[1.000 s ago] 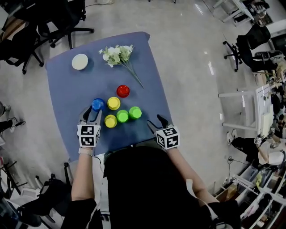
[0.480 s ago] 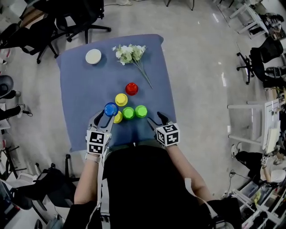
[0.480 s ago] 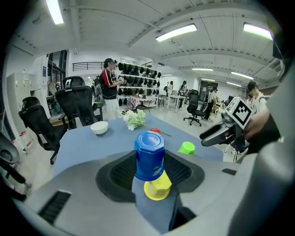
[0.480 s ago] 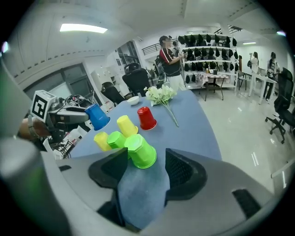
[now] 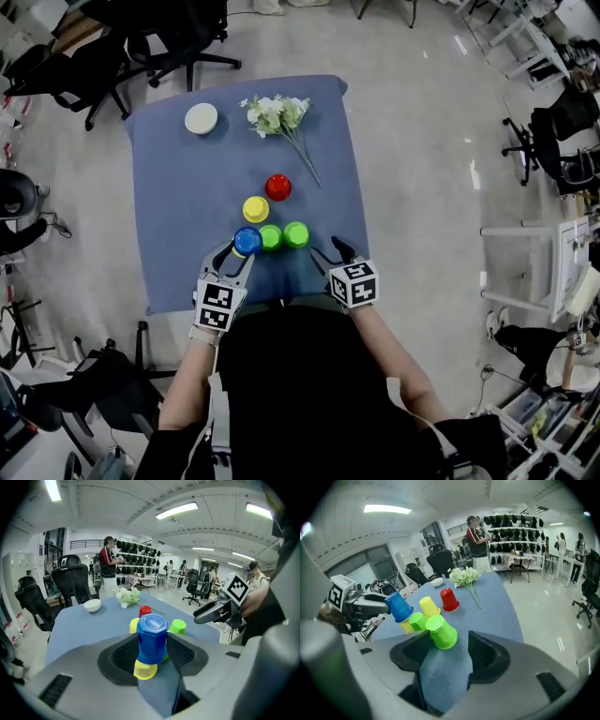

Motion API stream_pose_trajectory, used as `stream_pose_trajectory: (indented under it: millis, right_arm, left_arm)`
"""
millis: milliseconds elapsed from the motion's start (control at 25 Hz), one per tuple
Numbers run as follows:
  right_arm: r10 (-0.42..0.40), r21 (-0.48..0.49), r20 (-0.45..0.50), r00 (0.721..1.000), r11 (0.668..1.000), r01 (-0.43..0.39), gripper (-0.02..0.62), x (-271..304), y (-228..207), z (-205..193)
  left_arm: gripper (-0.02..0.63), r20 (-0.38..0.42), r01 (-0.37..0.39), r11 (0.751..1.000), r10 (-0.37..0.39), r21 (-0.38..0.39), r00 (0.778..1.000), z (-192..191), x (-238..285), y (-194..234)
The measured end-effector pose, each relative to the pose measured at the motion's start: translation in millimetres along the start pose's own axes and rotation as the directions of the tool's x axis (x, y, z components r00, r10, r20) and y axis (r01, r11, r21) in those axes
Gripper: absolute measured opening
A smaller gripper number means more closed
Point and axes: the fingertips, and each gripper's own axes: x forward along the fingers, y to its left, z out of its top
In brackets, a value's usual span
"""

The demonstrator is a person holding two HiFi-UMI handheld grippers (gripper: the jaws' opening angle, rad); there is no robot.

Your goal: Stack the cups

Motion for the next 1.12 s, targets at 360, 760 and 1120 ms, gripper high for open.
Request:
stream_pose_trajectory:
  millis: [360,760,1120]
  right_arm:
    - [-0.015,0.000,-0.006,1.000,1.000,0.015,0.267,-8.5,-8.3,-4.0]
    - [0.008,-0.036,0.019,1.000,0.999,-0.008,0.268,-7.7,-1.8,13.6]
    - [0.060,-0.143,0.035,0.998,0.988,-0.055,0.268,19.0,-3.3,62.1]
  left_arm:
    - [0.189,0.009,0.014,1.000,-0.014,0.000,1.000,0.0,9.7,-5.8]
    - [0.229,0.000,0.013,1.000,-0.013,-0.017,1.000,-4.8,3.5,-8.2]
    - [0.229,-0.017,-0.050,0.994,0.048,-0.094,0.999,-21.4,-17.9,-6.5]
